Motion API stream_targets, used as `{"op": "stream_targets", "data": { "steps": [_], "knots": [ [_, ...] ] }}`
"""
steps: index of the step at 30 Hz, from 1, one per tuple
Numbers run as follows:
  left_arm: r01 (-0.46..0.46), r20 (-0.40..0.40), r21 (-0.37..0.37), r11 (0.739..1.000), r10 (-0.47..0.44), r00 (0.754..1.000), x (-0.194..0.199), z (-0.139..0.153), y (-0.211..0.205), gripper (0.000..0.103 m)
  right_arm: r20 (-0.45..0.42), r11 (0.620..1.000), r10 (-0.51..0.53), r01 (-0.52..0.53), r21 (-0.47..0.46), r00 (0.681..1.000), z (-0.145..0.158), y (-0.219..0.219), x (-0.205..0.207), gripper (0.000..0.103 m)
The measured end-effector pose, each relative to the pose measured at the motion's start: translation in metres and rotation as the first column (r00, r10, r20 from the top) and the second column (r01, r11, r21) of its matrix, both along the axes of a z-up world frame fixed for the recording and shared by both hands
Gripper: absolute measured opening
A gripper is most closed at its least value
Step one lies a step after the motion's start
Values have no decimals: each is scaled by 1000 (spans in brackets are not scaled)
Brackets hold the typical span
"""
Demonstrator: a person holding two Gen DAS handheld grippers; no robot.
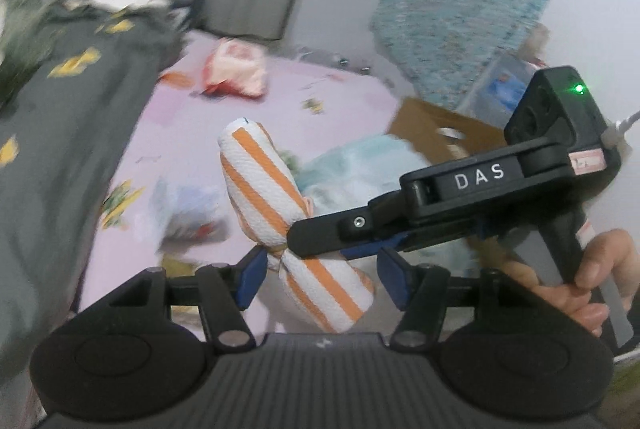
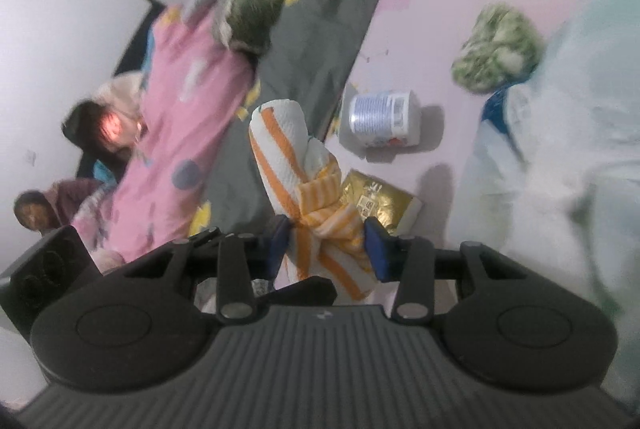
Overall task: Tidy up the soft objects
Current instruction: 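Carry the striped towel roll with the right gripper into the box and release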
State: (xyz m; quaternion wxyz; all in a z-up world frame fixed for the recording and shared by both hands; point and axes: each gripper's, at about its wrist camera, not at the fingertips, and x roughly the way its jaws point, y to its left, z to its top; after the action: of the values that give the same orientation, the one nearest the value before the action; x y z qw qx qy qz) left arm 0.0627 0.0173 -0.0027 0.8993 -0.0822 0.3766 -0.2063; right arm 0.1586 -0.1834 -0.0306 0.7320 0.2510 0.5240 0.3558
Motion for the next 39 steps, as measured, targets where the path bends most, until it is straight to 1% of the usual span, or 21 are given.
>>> {"op": "stream_targets", "data": {
  "steps": [3,5,8,11,16,19,22,24,26,29,31,33,37,39],
  "knots": [
    [78,49,23,997,-79,996,0,19,-33,62,41,997,-66,64,41,997,18,-40,-13,40],
    [140,84,40,989,-143,986,0,31,-59,63,72,993,-112,108,56,991,30,-68,-23,40],
    [226,116,56,972,-231,966,0,42,-99,64,107,982,-182,176,69,977,46,-113,-38,40],
    [318,128,62,946,-323,938,3,47,-141,64,131,968,-250,243,63,959,55,-161,-53,40],
    [451,97,61,890,-455,885,11,41,-210,65,123,931,-366,364,37,922,56,-234,-80,40],
    [509,61,65,858,-513,856,12,32,-245,65,98,907,-419,420,15,902,47,-271,-94,40],
    [565,18,48,824,-566,824,15,22,-274,65,73,883,-467,469,-8,881,35,-299,-106,40],
    [586,-5,51,809,-586,810,16,14,-287,65,57,873,-485,487,-19,873,26,-309,-111,40],
    [598,-24,52,800,-597,802,15,9,-291,65,37,869,-493,494,-26,869,17,-322,-114,40],
    [603,-54,66,795,-600,798,18,2,-296,65,7,876,-482,482,-28,876,3,-324,-109,39],
    [597,-75,72,799,-592,802,18,0,-291,65,-6,886,-464,464,-32,886,-5,-321,-101,39],
    [582,-81,84,809,-576,813,18,0,-284,65,-22,894,-447,446,-49,894,-15,-317,-93,39],
    [549,-64,99,830,-545,836,16,10,-261,65,-54,908,-416,413,-70,908,-29,-306,-81,39],
    [520,-57,99,849,-516,854,17,15,-246,65,-52,916,-399,395,-71,915,-33,-301,-77,39]
  ]
}}
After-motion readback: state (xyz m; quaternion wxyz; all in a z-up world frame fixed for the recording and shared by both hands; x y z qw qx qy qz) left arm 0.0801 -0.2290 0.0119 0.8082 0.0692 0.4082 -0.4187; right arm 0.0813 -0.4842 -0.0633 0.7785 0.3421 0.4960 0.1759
